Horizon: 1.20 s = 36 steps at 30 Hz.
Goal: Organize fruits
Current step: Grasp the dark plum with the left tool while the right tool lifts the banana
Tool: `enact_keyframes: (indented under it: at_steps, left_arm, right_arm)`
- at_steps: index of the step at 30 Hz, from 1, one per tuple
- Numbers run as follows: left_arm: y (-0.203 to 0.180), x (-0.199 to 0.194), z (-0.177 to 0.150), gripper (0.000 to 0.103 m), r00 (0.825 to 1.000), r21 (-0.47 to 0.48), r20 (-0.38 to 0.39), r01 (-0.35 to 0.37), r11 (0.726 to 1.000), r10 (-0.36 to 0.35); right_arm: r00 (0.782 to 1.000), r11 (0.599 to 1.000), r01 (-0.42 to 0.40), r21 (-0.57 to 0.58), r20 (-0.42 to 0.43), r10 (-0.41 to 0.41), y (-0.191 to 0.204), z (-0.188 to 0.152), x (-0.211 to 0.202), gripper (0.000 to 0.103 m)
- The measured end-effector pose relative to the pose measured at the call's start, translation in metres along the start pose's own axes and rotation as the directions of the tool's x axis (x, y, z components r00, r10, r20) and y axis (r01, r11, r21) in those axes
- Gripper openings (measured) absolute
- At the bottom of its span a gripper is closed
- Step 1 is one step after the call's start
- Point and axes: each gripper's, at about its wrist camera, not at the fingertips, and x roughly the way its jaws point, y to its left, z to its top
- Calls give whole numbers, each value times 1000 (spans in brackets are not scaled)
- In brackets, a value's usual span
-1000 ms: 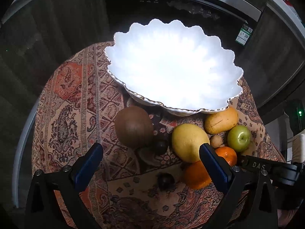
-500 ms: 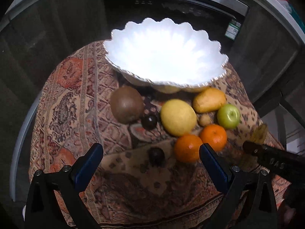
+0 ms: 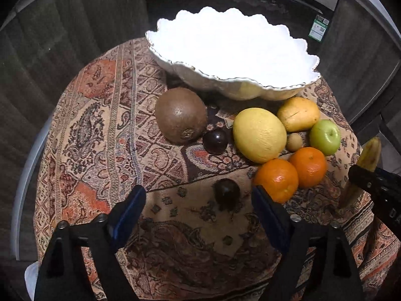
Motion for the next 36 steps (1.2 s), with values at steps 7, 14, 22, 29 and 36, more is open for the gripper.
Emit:
enact_keyframes:
  at_steps: [7, 14, 22, 29, 36]
  left_arm:
    - [-8, 15, 1, 63, 998, 14, -32, 46, 999, -45]
    - [-15, 28, -4, 43, 995, 13, -66, 80, 997, -79]
    - [-15, 14, -9, 26, 996, 13, -35, 87, 996, -87]
    - [-5, -17, -5, 26, 996, -5, 12, 87, 996, -87]
    - [-2, -44, 3, 26, 996, -7, 56, 73, 997, -72]
  right_arm:
    - [1000, 1000, 14, -28, 20, -13, 7, 3, -1, 31]
    - [1000, 999, 16, -37, 24, -15, 5, 2, -1, 31]
    - [1000, 999, 1, -35, 30, 0, 4, -3, -8, 31]
    - [997, 999, -15, -40, 76, 18, 5, -2, -29, 31]
    - [990, 997, -54, -58, 130, 62, 6, 3, -52, 31]
